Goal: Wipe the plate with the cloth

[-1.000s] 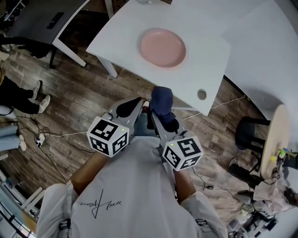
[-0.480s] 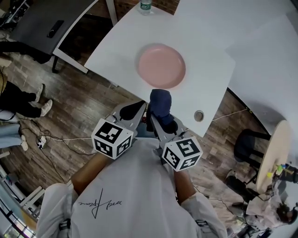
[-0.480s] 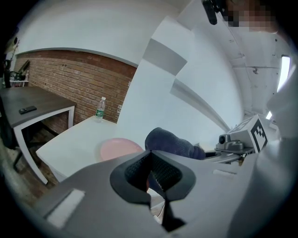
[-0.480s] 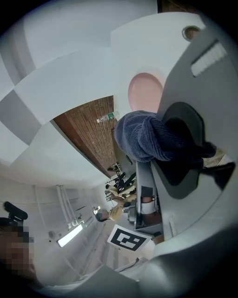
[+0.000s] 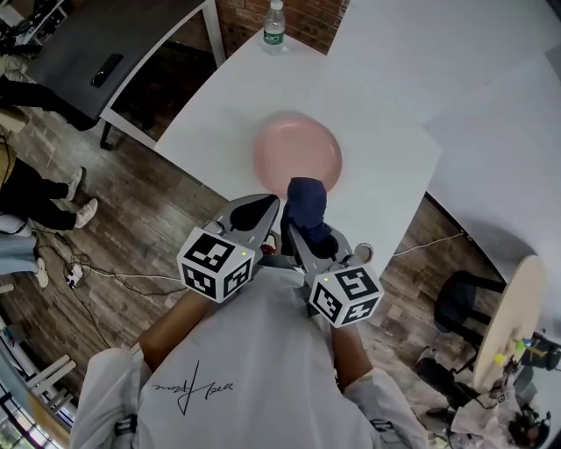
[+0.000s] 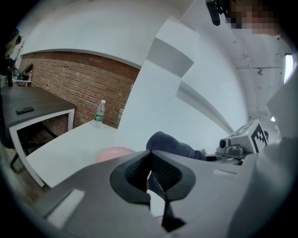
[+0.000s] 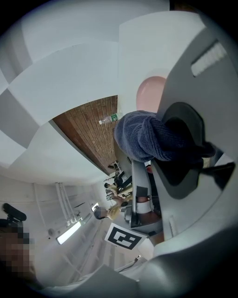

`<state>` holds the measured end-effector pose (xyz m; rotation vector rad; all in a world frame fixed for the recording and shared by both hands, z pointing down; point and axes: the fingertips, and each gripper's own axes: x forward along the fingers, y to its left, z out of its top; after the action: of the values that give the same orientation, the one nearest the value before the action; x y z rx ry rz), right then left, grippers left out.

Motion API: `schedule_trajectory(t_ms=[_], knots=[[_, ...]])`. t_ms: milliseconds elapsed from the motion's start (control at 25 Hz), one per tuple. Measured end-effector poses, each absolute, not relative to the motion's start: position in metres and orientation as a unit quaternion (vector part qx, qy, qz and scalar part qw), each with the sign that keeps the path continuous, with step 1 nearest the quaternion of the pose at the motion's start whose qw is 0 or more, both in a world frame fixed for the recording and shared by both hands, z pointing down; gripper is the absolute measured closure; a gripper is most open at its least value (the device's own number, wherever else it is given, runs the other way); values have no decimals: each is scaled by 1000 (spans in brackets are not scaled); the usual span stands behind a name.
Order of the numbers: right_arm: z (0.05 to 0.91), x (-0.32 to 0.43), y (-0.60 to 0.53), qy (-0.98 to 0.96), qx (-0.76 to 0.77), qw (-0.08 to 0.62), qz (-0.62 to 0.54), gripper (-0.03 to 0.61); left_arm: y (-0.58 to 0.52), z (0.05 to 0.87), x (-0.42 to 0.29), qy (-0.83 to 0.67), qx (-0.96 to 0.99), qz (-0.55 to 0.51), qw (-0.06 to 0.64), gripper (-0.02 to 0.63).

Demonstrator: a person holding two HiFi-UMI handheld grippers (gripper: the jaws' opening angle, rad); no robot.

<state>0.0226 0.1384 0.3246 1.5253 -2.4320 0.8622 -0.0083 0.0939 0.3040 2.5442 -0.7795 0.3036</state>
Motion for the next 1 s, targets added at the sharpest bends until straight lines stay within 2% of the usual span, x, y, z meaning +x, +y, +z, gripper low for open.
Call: schedule_trajectory(t_ms=[480, 1000], knots=[[319, 30, 115, -815, 505, 83, 271, 492, 62, 297, -21, -320, 916, 73, 231, 600], [337, 48, 78, -798, 517, 115, 288, 491, 20, 325, -22, -332, 903, 95, 257, 600]])
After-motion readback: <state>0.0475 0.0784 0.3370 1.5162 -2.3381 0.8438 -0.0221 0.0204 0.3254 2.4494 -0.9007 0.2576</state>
